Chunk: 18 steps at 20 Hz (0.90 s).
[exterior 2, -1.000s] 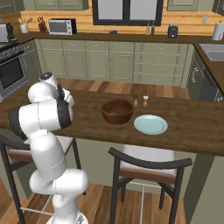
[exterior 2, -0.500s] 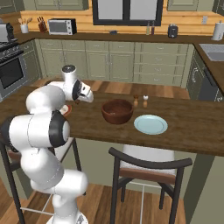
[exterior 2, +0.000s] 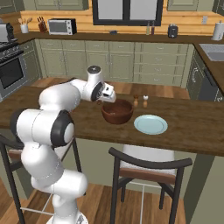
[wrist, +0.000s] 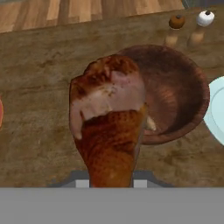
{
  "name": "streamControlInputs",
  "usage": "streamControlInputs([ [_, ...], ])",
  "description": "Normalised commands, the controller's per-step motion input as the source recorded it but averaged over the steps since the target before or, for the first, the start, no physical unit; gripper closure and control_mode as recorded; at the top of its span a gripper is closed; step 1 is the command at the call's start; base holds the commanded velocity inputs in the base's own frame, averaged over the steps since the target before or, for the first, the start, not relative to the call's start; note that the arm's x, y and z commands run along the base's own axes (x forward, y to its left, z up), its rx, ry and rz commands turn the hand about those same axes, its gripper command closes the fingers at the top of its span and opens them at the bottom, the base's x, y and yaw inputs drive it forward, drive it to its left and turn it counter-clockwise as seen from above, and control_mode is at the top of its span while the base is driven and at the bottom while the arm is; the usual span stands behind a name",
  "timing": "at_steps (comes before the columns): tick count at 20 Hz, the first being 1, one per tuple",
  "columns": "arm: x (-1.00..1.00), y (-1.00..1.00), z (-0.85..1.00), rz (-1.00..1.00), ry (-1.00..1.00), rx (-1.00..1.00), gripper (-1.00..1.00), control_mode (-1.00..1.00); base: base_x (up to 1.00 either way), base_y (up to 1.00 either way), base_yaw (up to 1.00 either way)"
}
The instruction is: Pick the chicken drumstick and sweet potato from their plates and place them in the bowl. Then put the bowl in the fridge.
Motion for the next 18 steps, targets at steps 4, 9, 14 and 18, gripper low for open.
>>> streamControlInputs([
  [4,0.49,-0.86,-0.24,0.1,0.0,-0.06,1.0,-1.0,0.0,0.0,0.0],
  [9,0.44,-0.53,-0.37,0.12,0.0,-0.03,1.0,-1.0,0.0,0.0,0.0],
  [14,0.48,-0.22,-0.31,0.09,0.01,-0.01,1.0,-1.0,0.0,0.0,0.0],
  [18,0.2,-0.19,-0.41,0.11,0.04,0.0,1.0,-1.0,0.0,0.0,0.0],
])
